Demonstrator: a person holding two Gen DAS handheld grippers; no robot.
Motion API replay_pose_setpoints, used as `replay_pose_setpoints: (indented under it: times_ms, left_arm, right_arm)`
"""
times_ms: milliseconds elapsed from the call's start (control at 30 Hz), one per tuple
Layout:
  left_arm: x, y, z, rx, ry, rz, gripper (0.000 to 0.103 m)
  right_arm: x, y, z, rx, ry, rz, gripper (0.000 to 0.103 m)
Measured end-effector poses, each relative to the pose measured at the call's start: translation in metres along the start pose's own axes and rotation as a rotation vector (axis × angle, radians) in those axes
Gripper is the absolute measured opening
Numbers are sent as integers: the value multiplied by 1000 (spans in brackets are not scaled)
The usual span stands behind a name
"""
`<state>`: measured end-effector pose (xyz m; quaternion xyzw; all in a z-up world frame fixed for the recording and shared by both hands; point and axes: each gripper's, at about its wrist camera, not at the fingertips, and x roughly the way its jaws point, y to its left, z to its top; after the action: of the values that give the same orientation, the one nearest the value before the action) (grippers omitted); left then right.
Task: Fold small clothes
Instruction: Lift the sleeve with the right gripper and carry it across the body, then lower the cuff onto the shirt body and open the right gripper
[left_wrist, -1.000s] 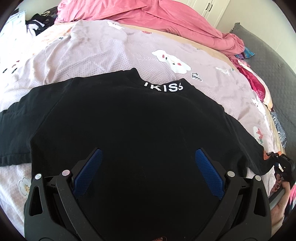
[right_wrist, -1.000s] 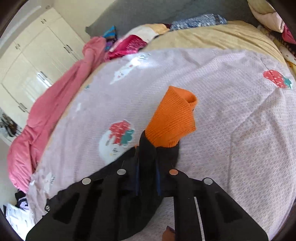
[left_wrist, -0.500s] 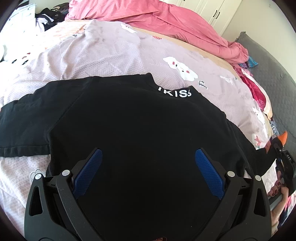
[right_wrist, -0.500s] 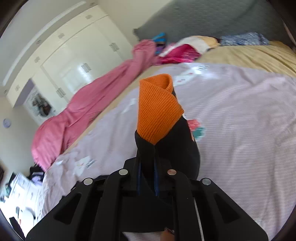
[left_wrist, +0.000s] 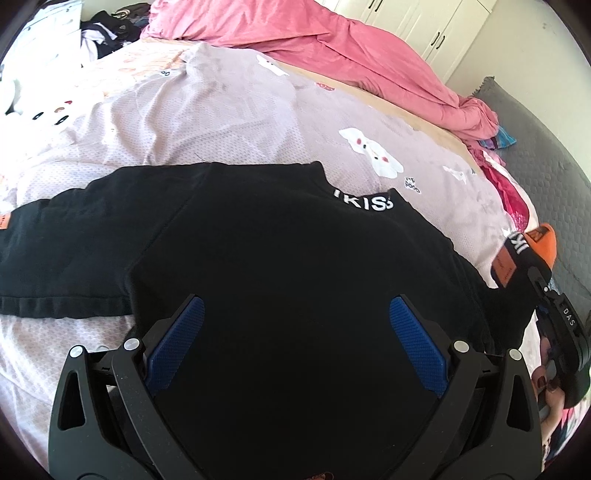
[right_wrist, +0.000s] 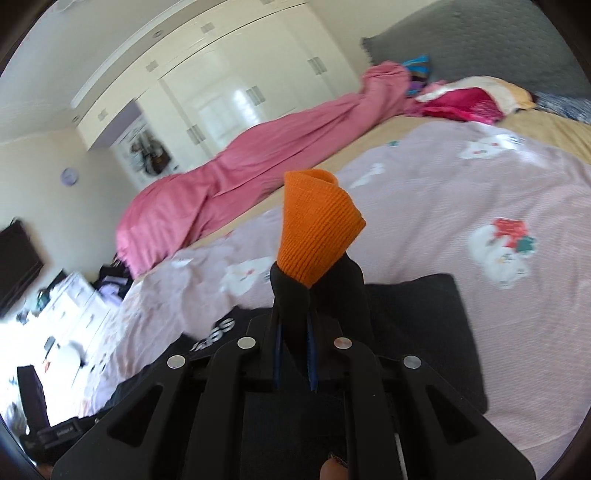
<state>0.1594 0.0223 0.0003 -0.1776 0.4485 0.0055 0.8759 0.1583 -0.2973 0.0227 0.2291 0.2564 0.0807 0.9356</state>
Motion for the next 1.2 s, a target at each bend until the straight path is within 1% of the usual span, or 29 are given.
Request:
replay_pose_setpoints:
  times_ms: [167, 433, 667, 800, 833, 867, 900, 967, 1000, 1033, 1100, 1200]
  left_arm:
    - [-1, 11, 2, -23, -1, 1, 95]
    - [-5, 31, 9, -69, -14, -9, 95]
    - [-7, 46, 13, -104, -16, -15, 95]
    - [-7, 51, 15, -115, -13, -18, 95]
    - [-7, 52, 16, -119, -13, -22, 95]
    - [-7, 53, 17, -121, -13, -25, 95]
    - [-7, 53, 18, -122, -13, -28, 95]
    - [-7, 53, 19, -128, -11, -38, 95]
    - [-6, 53, 20, -133, -10, -45, 95]
    - [-5, 53, 20, -136, -8, -50, 95]
    - [-2, 52, 19, -144, 1, -68, 95]
    - [6, 47, 16, -138, 21, -97, 95]
  right_arm:
    - [16, 41, -6, -113, 33, 32, 10]
    - [38, 90, -25, -262, 90, 66, 10]
    - [59, 126, -51, -361, 154, 80, 11]
    - [65, 137, -62, -396, 180, 91, 13]
    - [67, 140, -64, -402, 190, 98, 14]
    - [67, 142, -67, -405, 196, 108, 18]
    - [67, 143, -68, -407, 204, 124, 27]
    - [62, 145, -71, -416, 216, 161, 40]
    - [60, 147, -72, -421, 223, 175, 44]
    - [56, 147, -73, -423, 235, 197, 45]
    - [48, 145, -72, -425, 238, 206, 49]
    - [40, 136, -69, -421, 245, 176, 54]
